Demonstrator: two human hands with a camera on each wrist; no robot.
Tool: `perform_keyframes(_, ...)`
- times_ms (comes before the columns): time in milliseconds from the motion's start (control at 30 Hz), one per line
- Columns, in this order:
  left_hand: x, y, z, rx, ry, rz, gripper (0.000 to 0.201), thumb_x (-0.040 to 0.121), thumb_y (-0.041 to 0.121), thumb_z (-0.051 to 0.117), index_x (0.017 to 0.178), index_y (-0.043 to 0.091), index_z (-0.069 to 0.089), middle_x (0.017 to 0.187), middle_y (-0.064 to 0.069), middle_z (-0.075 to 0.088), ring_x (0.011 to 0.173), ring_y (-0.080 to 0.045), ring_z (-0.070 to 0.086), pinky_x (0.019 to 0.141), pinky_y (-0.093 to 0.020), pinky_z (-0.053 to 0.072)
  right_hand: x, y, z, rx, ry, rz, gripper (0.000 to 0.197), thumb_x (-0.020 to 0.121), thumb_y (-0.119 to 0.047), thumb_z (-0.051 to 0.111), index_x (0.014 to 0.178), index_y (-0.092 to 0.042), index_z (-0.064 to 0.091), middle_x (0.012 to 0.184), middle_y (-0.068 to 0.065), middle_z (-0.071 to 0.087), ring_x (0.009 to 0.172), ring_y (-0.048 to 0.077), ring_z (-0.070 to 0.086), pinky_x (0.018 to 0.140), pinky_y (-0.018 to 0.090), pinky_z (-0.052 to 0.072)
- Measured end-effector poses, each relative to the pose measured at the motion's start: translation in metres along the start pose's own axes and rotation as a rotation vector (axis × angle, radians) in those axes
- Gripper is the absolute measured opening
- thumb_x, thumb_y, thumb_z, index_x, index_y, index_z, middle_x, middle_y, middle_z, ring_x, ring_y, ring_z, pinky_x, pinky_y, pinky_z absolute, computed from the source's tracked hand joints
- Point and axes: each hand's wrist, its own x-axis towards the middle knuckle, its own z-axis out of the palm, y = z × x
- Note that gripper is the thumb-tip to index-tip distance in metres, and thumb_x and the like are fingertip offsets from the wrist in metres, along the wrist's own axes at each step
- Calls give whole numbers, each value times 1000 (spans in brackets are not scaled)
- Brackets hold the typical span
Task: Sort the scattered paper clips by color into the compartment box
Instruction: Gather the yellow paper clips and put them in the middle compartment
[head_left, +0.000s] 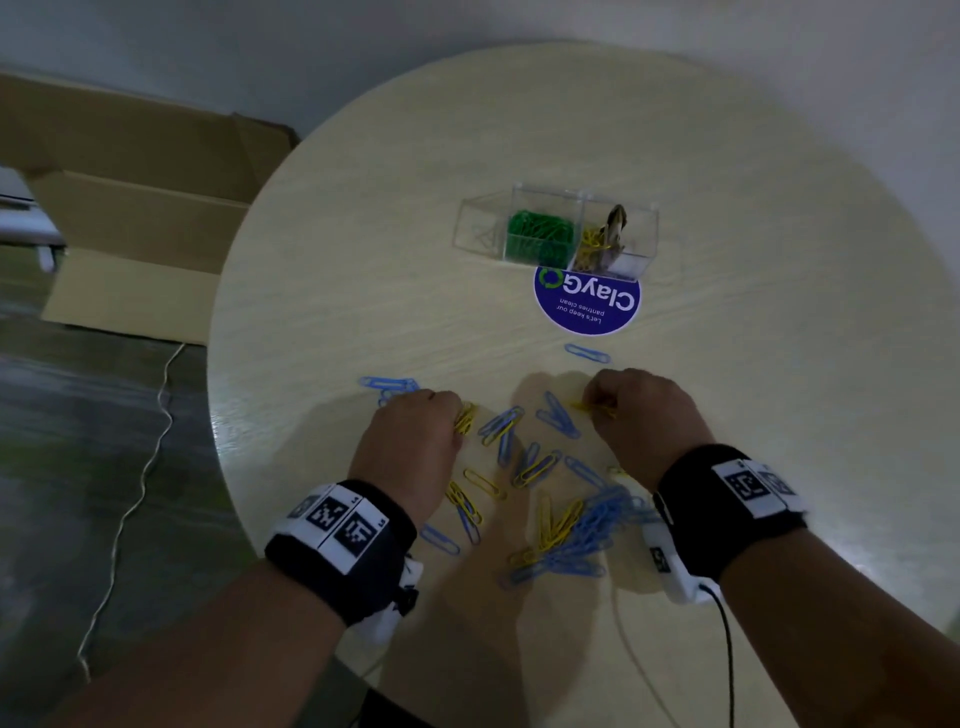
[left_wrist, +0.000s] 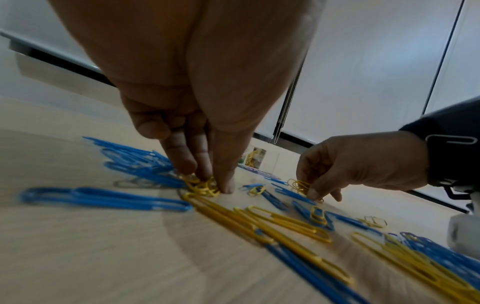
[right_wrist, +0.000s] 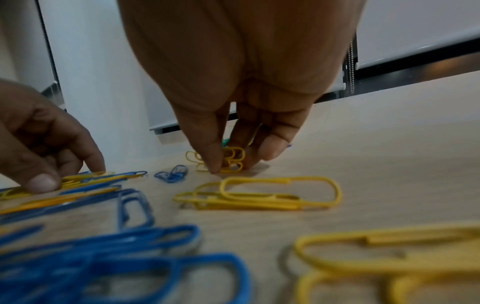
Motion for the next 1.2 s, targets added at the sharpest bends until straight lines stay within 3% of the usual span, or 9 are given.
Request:
perform_keyframes(200,9,9,-10,242,-67,60,10,91,15,52,97,14,60,98,-8,60,91,-28,60,75,-39,48,-13,1,-1,-15,-46,119,24,79,-22,60,102,-27,67,107,5,64,101,29,60,83,32,46)
perform_keyframes(333,17,21,-24,373,-191,112,15,64,13,75,71,11,62,72,-10,61,63,-28,62,50,-31,45,-26,7,-1,26,-35,179,23,76,-17,60,97,-25,67,97,6,60,94,31,61,78,33,46)
perform_keyframes(467,23,25,-22,463,-205,147,8,71,18,69,75,13,64,75,-8,64,68,-26,63,53,-31,39,-32,16,-4,72,-24,195,22,76,-17,62,95,-26,67,92,4,62,91,30,61,74,31,44)
perform_keyframes(567,23,30,-22,420,-238,123,34,32,12,83,47,14,53,46,-6,51,38,-23,51,42,-25,25,-34,26,-6,108,-26,200,20,76,-19,63,94,-27,68,91,2,65,91,28,61,74,29,43)
perform_keyframes(633,26,30,-18,413,-173,156,40,24,7,83,43,14,49,41,-5,47,33,-22,47,39,-23,27,-32,33,-9,133,-10,201,19,74,-20,64,91,-29,68,89,0,66,89,26,63,73,28,44)
perform_keyframes(767,33,40,-25,381,-184,151,34,46,22,86,54,15,54,51,-6,54,41,-27,55,38,-26,35,-29,46,-21,182,24,187,16,74,-22,64,87,-30,68,83,-4,65,83,24,62,70,29,45)
perform_keyframes(833,48,49,-37,235,-83,75,24,74,32,68,65,18,51,67,-7,60,63,-32,61,52,-33,42,-26,54,-29,213,54,176,15,74,-22,64,85,-31,67,81,-6,65,80,22,63,70,32,49)
perform_keyframes(900,67,59,-54,32,-1,-7,26,78,40,60,72,15,55,75,-8,66,78,-32,63,61,-34,45,-22,55,-38,242,75,175,14,74,-20,65,83,-32,68,80,-7,66,78,20,63,71,35,51)
perform_keyframes(1200,188,120,-82,-314,185,-5,24,82,31,60,69,11,63,63,-6,64,63,-26,61,58,-37,50,6,69,-73,331,256,138,14,78,-16,72,85,-28,71,80,-8,69,71,8,62,65,27,52)
